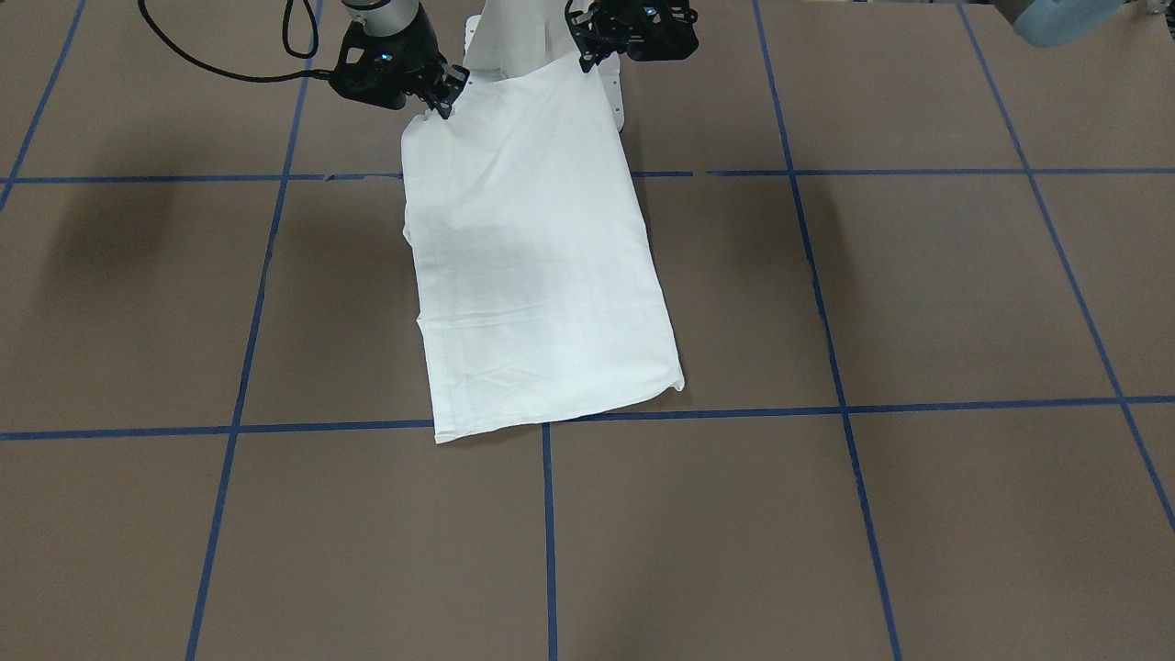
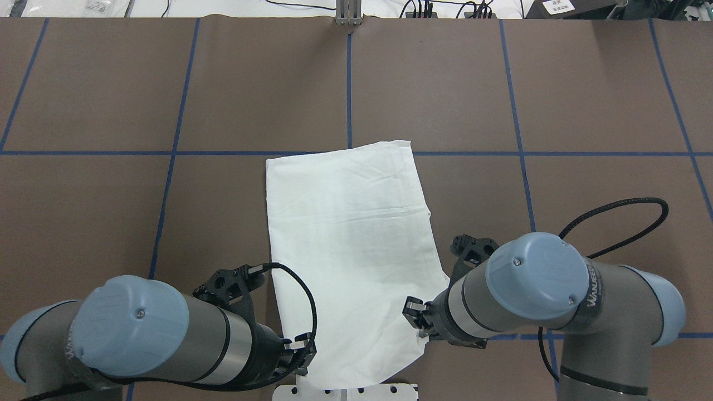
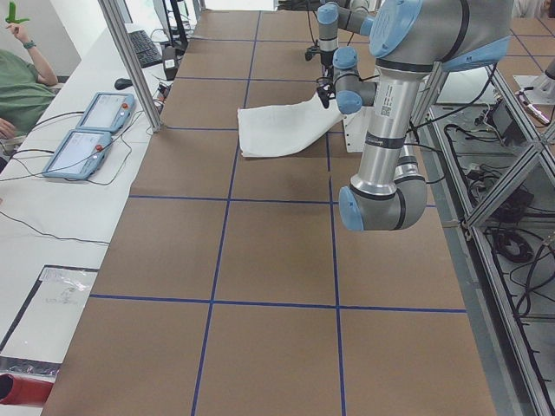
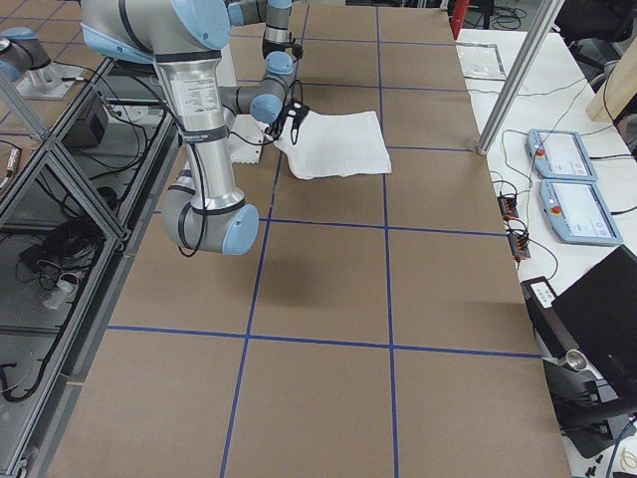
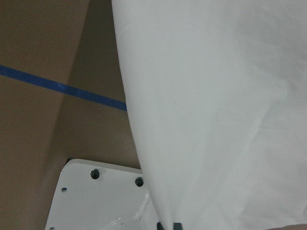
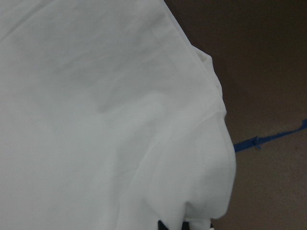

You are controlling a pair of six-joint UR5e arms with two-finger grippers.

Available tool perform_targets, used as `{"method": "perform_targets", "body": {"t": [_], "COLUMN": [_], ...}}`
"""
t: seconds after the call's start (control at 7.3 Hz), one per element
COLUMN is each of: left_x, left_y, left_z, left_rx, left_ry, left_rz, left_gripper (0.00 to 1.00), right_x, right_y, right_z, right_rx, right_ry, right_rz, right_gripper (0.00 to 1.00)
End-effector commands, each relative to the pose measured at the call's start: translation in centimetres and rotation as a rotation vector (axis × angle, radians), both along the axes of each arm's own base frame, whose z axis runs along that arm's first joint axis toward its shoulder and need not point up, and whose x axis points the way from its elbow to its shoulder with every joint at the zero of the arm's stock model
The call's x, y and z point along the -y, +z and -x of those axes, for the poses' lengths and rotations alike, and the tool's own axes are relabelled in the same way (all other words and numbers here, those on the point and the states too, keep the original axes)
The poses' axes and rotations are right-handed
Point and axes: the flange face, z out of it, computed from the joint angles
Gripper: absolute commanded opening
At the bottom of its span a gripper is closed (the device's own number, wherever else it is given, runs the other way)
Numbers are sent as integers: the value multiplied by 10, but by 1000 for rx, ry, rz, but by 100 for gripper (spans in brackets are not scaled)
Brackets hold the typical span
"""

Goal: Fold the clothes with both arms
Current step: 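Lift the near edge with both grippers and pull it toward the robot, then fold the held edge with both grippers over toward the far edge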

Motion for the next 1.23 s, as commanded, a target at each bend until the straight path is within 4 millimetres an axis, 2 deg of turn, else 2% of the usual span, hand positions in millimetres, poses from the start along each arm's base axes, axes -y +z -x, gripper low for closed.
{"method": "perform_targets", "body": {"t": [0.0, 0.14, 0.41, 0.55, 0.68, 0.82, 0.96, 1.1], "left_x": [56, 92, 169, 193, 218, 239, 259, 272], "left_y": [4, 13, 37, 45, 51, 55, 68, 86], "left_z": [20, 29, 39, 42, 35, 22, 11, 3], "left_rx": [14, 31, 70, 64, 57, 56, 64, 59], "left_ry": [-105, -137, -233, -260, -288, -304, -321, -330], "left_rz": [-22, -60, -69, -71, -74, -75, -72, -75], "left_gripper": [0, 0, 0, 0, 0, 0, 0, 0], "right_x": [76, 119, 177, 197, 226, 243, 255, 264], "right_y": [-27, -28, -30, -28, -30, -25, -25, -24], "right_z": [-16, -31, -7, 4, 15, 27, 35, 45], "right_rx": [38, 25, -26, -51, -39, -55, -68, -77], "right_ry": [91, 141, 198, 208, 238, 246, 249, 251], "right_rz": [-83, -121, -99, -93, -93, -85, -77, -70], "right_gripper": [0, 0, 0, 0, 0, 0, 0, 0]}}
